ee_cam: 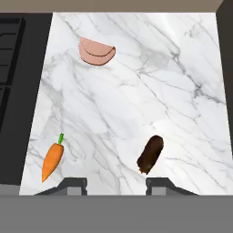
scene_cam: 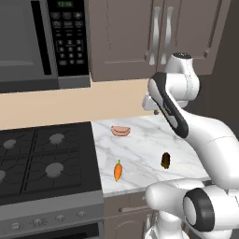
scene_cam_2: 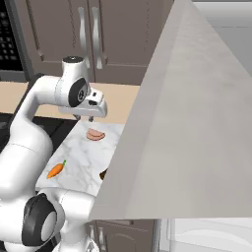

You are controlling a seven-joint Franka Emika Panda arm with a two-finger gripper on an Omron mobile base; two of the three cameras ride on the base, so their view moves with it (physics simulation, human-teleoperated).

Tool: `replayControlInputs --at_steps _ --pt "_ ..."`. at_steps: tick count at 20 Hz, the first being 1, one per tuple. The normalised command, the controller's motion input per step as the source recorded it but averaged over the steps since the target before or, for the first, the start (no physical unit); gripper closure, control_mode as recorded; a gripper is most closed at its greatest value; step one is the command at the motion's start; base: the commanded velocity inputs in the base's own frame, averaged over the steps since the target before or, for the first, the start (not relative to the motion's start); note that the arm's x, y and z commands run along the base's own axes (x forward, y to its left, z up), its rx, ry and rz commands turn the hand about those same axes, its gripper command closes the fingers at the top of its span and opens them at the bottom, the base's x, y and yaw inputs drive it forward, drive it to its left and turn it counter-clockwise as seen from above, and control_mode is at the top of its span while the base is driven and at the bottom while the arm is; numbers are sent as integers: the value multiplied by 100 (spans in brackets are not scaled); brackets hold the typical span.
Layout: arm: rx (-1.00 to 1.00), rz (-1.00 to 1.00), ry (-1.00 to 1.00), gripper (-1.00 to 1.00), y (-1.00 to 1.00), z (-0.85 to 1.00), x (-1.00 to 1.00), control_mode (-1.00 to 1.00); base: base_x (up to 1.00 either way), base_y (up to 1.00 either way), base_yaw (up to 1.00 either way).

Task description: Place the carrot and sweet potato inside the fridge drawer. Close the drawer after placing the vegetables.

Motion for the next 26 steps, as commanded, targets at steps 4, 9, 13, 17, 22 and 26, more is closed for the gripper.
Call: replayControlInputs --at_steps 4,9,13,17,22,26 --pt "0 0 0 -100 0 -4 -13 -100 0 0 0" --pt "-2 -2 5 -100 22 -69 -32 -100 0 0 0" --pt "0 -6 14 -100 3 -100 -19 -100 0 0 0" --pt "2 -26 14 -100 -23 -100 -11 -100 0 0 0" --pt "0 -20 9 -100 -22 -85 1 -100 0 0 0" --pt "0 -8 3 -100 -24 -52 4 -100 0 0 0"
